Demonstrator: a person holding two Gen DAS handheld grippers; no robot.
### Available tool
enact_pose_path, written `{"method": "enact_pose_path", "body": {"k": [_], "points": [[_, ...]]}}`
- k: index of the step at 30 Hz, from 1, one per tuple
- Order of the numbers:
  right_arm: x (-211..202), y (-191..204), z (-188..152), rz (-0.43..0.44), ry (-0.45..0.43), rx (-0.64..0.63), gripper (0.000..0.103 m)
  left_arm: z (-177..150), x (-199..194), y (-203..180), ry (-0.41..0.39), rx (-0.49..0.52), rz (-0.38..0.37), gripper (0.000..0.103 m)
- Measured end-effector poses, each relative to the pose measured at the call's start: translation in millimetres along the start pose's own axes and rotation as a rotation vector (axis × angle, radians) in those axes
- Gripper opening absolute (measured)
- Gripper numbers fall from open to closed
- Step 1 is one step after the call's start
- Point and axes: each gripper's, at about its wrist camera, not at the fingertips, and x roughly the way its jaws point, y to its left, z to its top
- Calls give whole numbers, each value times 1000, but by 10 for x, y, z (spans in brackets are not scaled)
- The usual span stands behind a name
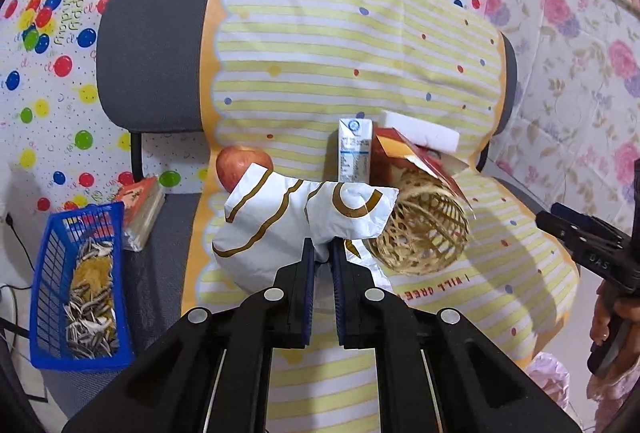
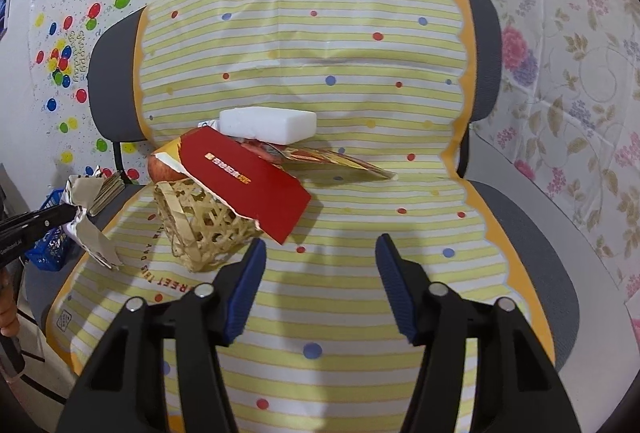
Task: Collect trash
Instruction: 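Grasp the white foam block with the right tool while the left tool holds the napkin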
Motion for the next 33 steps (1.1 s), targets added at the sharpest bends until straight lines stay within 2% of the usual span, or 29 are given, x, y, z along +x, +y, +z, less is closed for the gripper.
{"method": "enact_pose_path", "body": {"k": [3, 9, 13, 18, 19, 20, 23, 27, 30, 33], "points": [[122, 50, 218, 43, -16, -8, 52, 118, 41, 49, -4, 0, 6, 9], [544, 122, 622, 72, -28, -23, 52, 335, 145, 158, -22, 5, 34, 9], [855, 170, 771, 78, -10, -36, 48, 408, 238, 207, -18, 7, 43, 9], [1193, 99, 849, 107, 42, 36, 47, 396, 298, 261, -9, -5, 44, 9], [1222, 81, 846, 123, 50, 50, 42, 389, 302, 265, -7, -5, 45, 9], [1240, 69, 843, 139, 59, 64, 25, 379, 301, 265, -3, -5, 45, 9], [1055, 95, 847, 134, 9, 60, 22, 367, 237, 257, -6, -4, 44, 9], [377, 76, 851, 105, -121, 72, 21, 367, 5, 180, -42, 9, 38, 9], [-62, 58, 746, 85, -152, 74, 22, 313, -205, 45, -70, 33, 16, 9], [-465, 49, 465, 63, -152, 73, 23, 188, -391, -133, -79, 66, -19, 9]]}}
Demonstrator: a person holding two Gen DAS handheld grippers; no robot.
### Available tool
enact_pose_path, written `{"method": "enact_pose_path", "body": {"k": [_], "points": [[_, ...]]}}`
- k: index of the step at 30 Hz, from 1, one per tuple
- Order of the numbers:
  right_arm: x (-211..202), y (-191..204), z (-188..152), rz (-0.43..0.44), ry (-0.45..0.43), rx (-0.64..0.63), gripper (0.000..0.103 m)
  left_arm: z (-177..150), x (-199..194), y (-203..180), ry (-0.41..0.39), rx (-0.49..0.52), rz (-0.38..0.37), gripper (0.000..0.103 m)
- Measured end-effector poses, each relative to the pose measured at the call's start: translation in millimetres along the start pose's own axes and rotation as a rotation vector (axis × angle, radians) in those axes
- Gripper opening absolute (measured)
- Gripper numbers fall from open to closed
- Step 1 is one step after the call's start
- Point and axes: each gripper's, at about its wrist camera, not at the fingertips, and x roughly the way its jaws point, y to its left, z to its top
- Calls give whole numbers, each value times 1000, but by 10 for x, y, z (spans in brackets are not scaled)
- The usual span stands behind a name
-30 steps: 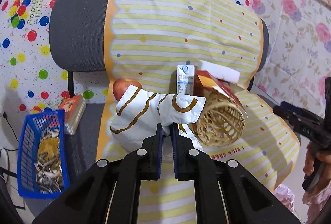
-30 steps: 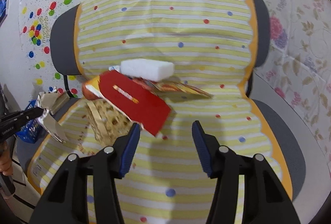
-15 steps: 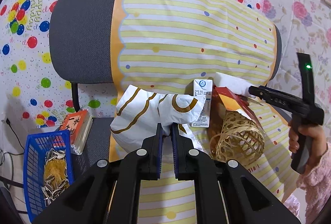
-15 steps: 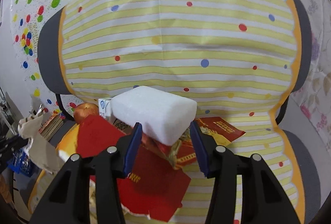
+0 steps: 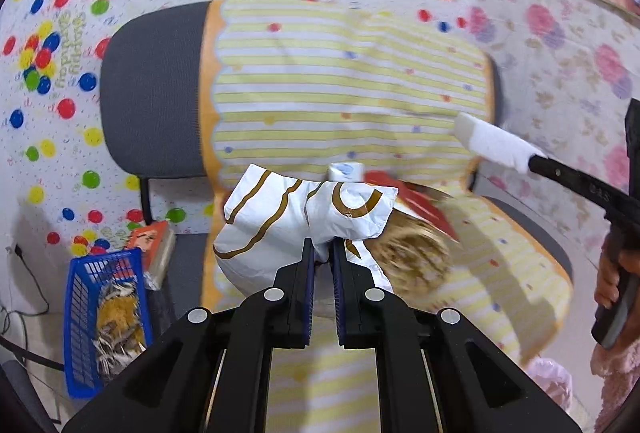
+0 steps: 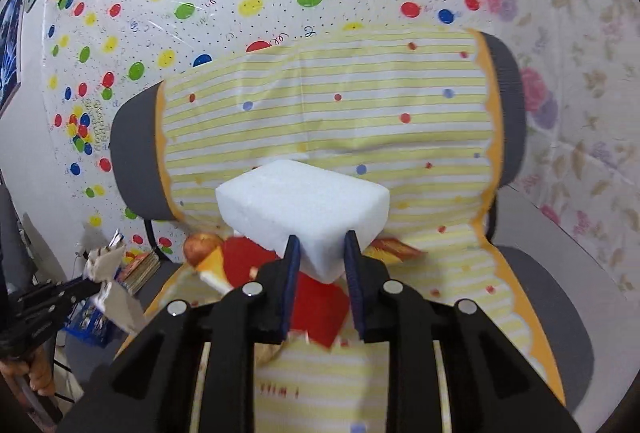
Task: Collect trash
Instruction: 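Grasp the white foam block with the right tool while the left tool holds the napkin, then carry the foam block and napkin over the bin and open both tools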
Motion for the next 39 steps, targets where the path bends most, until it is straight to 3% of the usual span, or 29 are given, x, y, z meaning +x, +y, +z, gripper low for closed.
{"method": "enact_pose_path", "body": {"k": [12, 21, 33, 39], "points": [[-1061, 16, -1071, -127, 60, 4, 24, -682, -460, -864, 1, 122, -163, 9], [-1525, -86, -1501, -229, 86, 31, 25, -1079, -542, -1493, 40, 218, -282, 10], [-2307, -659, -2053, -481, 130, 150, 26, -1369, -516, -2432, 90, 323, -518, 10], [-2525, -869, -2307, -551, 163, 206, 26, -1505, -513, -2796, 112, 377, -600, 10]]}}
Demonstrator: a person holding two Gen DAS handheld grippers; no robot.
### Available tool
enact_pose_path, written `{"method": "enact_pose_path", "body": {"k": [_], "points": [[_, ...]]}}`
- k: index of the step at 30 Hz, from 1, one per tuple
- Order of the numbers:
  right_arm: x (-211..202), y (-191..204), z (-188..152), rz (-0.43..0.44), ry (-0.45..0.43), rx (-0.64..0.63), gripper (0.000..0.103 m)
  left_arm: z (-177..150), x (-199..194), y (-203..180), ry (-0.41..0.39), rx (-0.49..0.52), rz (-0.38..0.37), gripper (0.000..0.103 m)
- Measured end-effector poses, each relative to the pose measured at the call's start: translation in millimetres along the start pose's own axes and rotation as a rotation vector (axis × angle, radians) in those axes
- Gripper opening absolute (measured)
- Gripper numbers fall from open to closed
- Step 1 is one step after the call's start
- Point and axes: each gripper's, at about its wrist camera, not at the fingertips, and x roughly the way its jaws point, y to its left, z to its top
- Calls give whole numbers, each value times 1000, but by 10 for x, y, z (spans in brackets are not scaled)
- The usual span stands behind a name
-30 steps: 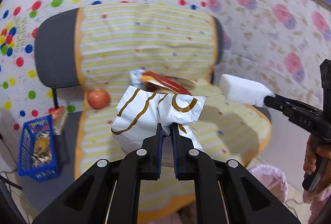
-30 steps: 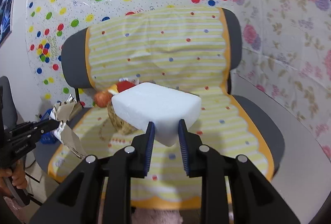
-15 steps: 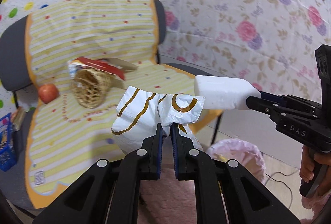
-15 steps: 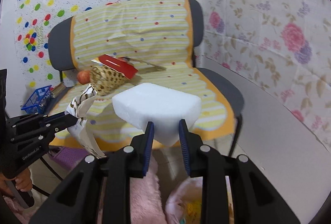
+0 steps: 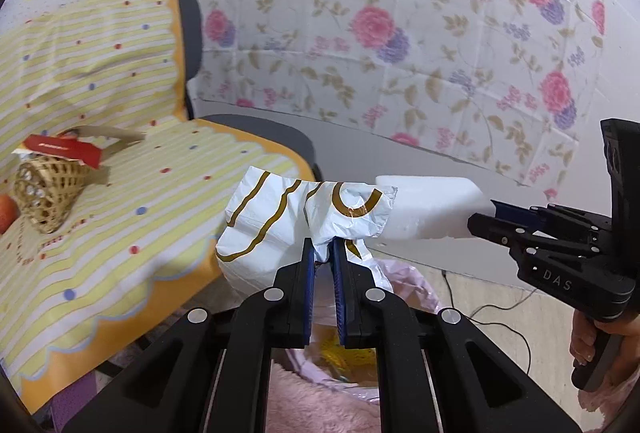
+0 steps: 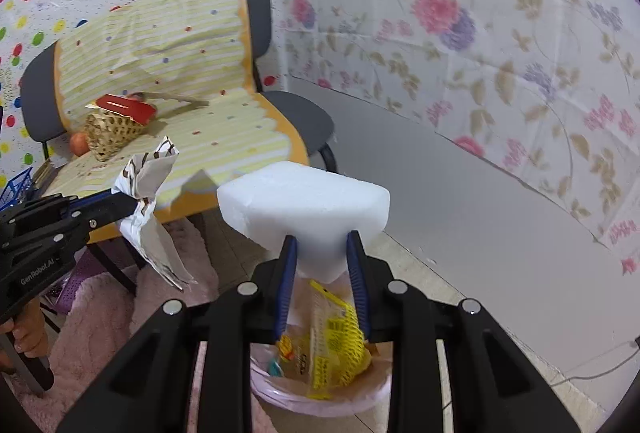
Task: Collect trash
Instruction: 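Carry the foam block and napkin over the bin and open both tools, then return to the chair and grasp a thin white card with the right tool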
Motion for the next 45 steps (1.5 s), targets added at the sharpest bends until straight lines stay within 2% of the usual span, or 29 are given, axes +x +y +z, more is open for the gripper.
{"method": "enact_pose_path", "body": {"k": [5, 15, 16, 17, 19, 23, 27, 34, 37, 45], "points": [[56, -131, -145, -33, 41, 15, 27, -27, 238, -155, 51, 15, -53, 10], [432, -330, -319, -64, 119, 52, 27, -27, 619, -244, 122, 36, -93, 14], [476, -344, -329, -66, 125, 55, 27, -24, 657, -235, 128, 32, -94, 21], [521, -353, -343, -66, 131, 58, 28, -21, 685, -226, 133, 28, -93, 33], [634, -369, -377, -63, 156, 58, 31, -28, 732, -195, 141, 13, -96, 47], [732, -353, -422, -58, 196, 61, 41, -51, 771, -114, 158, -19, -93, 51], [634, -327, -350, -66, 176, 50, 43, -54, 685, 15, 148, -56, -69, 51], [420, -212, -91, -39, 102, 37, 43, -82, 361, 253, 115, -84, 24, 52], [356, -103, 4, -4, 77, 28, 43, -102, 210, 373, 101, -105, 60, 61], [285, 285, 264, 113, 16, -34, 49, -94, -115, 677, 68, -154, 143, 61]]}}
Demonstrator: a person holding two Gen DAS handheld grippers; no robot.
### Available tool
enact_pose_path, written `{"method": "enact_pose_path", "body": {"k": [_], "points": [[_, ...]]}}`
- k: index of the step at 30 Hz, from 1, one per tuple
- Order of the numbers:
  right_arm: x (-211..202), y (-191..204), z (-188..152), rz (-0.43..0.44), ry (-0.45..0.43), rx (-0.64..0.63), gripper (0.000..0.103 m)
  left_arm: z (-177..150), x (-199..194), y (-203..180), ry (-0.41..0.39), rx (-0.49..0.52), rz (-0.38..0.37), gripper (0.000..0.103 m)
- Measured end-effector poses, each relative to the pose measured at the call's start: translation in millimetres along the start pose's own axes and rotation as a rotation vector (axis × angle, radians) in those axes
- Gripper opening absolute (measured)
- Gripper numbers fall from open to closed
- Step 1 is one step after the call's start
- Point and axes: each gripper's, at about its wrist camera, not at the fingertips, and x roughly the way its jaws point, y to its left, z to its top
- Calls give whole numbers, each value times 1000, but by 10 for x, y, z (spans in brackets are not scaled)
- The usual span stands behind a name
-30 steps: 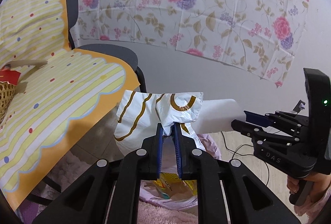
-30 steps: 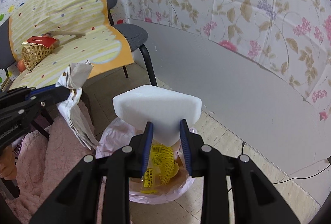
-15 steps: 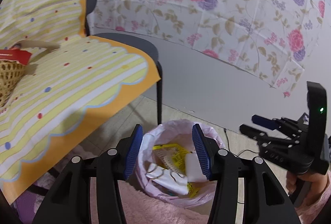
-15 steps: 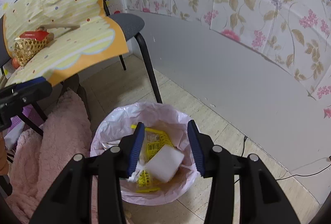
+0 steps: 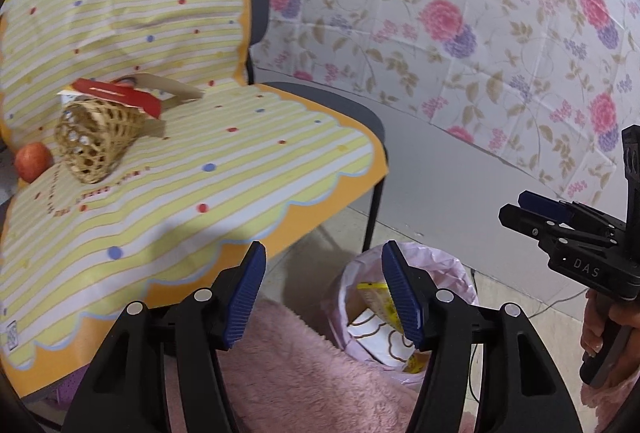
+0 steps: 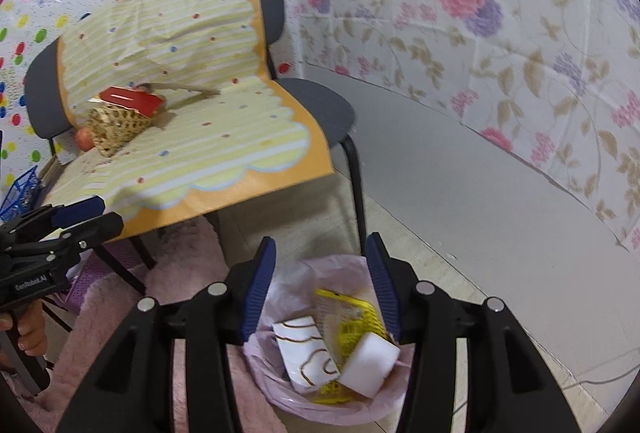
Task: Collect trash
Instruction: 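Return to the chair and grasp a thin white card with the right tool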
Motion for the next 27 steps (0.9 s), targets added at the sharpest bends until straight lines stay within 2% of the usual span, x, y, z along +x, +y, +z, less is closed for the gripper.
{"method": "enact_pose_path", "body": {"k": [10, 16, 19, 21, 22, 24, 27], "points": [[243, 641, 481, 142, -40, -112, 50, 37, -326, 756, -41, -130, 183, 62], [518, 1040, 697, 187, -42, -203, 55, 100, -484, 1229, -73, -200, 291, 64], [684, 1265, 789, 200, -47, -257, 55, 151, -581, 1488, -97, -241, 353, 77], [786, 1389, 842, 208, -47, -283, 56, 187, -611, 1621, -104, -257, 385, 78], [848, 1464, 877, 215, -46, -296, 56, 193, -623, 1673, -104, -264, 399, 85], [978, 1617, 945, 235, -45, -327, 62, 222, -643, 1812, -108, -285, 437, 87], [1131, 1804, 1011, 245, -52, -375, 63, 258, -619, 1960, -96, -301, 462, 87]]}}
